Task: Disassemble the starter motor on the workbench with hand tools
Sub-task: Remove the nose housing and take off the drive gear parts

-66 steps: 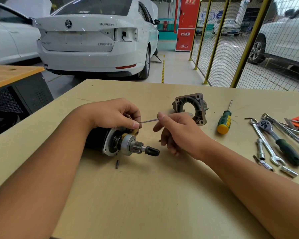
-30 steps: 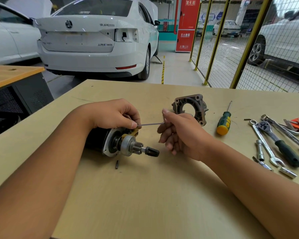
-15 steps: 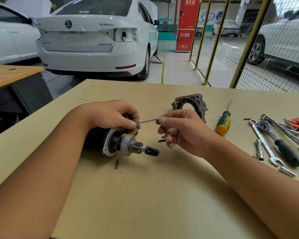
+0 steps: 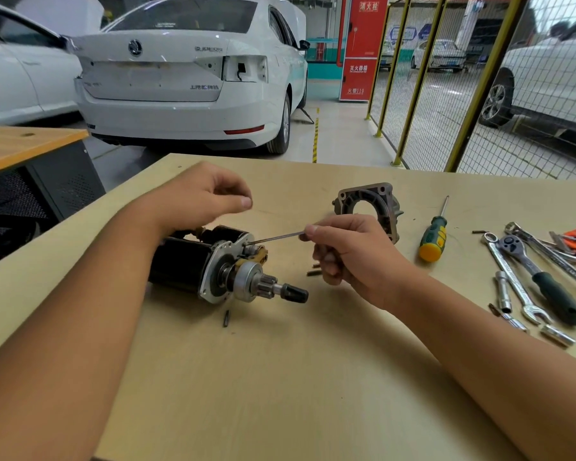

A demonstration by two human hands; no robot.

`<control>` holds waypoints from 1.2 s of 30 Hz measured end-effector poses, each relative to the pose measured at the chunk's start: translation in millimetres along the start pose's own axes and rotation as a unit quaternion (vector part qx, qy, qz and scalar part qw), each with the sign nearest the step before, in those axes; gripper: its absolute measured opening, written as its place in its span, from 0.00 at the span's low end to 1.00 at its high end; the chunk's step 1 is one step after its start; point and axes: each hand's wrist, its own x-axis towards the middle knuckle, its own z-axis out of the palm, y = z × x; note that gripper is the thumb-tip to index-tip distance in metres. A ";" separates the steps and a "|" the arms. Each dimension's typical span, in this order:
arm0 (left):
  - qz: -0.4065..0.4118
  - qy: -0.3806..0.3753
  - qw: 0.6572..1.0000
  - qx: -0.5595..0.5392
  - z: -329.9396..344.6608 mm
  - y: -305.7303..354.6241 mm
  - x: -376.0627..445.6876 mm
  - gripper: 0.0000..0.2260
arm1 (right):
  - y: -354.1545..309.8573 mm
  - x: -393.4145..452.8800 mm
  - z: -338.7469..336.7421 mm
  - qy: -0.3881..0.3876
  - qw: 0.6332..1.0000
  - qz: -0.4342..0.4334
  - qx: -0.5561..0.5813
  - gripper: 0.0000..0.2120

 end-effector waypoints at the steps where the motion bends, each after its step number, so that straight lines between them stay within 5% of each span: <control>1: -0.012 0.005 1.000 0.003 -4.5 -4.7 -0.5 0.04 | 0.6 0.6 0.2 0.005 1.000 -0.002 0.000 0.06; 8: -0.069 -0.098 0.992 0.041 -7.7 -21.6 -1.9 0.07 | 8.3 -3.9 4.1 0.021 0.977 -0.077 -0.196 0.09; 12: -0.057 -0.116 0.991 0.040 -9.6 -19.2 -1.4 0.06 | 13.3 -3.2 9.7 0.033 0.909 -0.157 -0.386 0.05; 18: -0.044 -0.113 0.991 0.048 -7.2 -16.3 0.3 0.06 | 17.3 -6.1 24.4 0.003 0.861 -0.195 -0.470 0.09; 36: -0.052 -0.107 0.987 0.104 2.0 -4.1 0.7 0.10 | 16.2 -4.8 32.2 0.083 0.892 -0.135 -0.423 0.03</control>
